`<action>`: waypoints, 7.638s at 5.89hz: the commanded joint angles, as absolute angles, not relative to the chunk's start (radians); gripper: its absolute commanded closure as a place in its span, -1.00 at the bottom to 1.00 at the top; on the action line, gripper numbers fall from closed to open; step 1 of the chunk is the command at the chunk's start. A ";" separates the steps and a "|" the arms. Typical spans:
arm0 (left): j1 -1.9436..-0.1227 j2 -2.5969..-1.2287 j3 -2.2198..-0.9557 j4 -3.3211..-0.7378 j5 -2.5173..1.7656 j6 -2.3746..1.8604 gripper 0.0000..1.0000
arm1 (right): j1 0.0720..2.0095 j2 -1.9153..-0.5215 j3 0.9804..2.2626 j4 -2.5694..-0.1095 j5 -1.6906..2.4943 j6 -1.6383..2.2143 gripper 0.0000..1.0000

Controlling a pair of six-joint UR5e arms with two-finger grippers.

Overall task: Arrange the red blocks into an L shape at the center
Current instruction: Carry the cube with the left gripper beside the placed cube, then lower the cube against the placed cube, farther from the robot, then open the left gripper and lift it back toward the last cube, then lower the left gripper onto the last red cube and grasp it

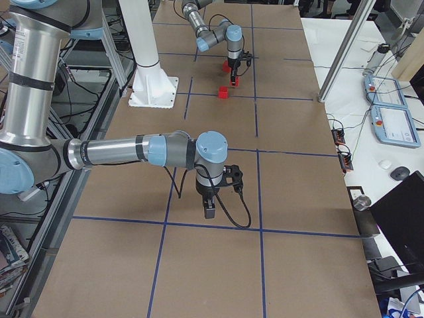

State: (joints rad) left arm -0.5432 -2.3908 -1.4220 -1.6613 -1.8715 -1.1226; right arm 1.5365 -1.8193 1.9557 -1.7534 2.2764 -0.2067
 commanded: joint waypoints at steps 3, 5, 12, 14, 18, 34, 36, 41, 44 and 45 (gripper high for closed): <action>-0.517 -2.540 -1.243 -1.652 -1.871 -1.209 0.52 | 1.536 -1.819 1.956 -1.753 2.276 -0.207 -0.99; -0.500 -2.540 -1.244 -1.655 -1.873 -1.241 0.52 | 1.537 -1.819 1.956 -1.753 2.276 -0.207 -0.99; -0.497 -2.539 -1.246 -1.657 -1.873 -1.238 0.49 | 1.536 -1.819 1.956 -1.753 2.276 -0.206 -0.99; -0.495 -2.537 -1.244 -1.657 -1.875 -1.238 0.44 | 1.537 -1.818 1.956 -1.753 2.276 -0.206 -0.99; -0.494 -2.539 -1.244 -1.663 -1.875 -1.250 0.42 | 1.536 -1.818 1.954 -1.753 2.275 -0.206 -0.99; -0.566 -2.519 -1.392 -1.587 -1.896 -1.199 -1.00 | 1.537 -1.816 1.960 -1.753 2.276 -0.206 -0.99; -0.650 -2.305 -1.649 -1.522 -1.997 -1.092 -1.00 | 1.537 -1.816 1.960 -1.753 2.276 -0.204 -0.99; -0.649 -2.039 -1.824 -1.566 -1.985 -0.973 -1.00 | 1.537 -1.816 1.959 -1.753 2.276 -0.204 -0.99; -0.609 -2.000 -1.798 -1.641 -1.936 -0.885 -1.00 | 1.537 -1.816 1.957 -1.753 2.276 -0.204 -0.99; -0.592 -2.005 -1.783 -1.643 -1.936 -0.885 -1.00 | 1.537 -1.816 1.957 -1.753 2.276 -0.206 -0.99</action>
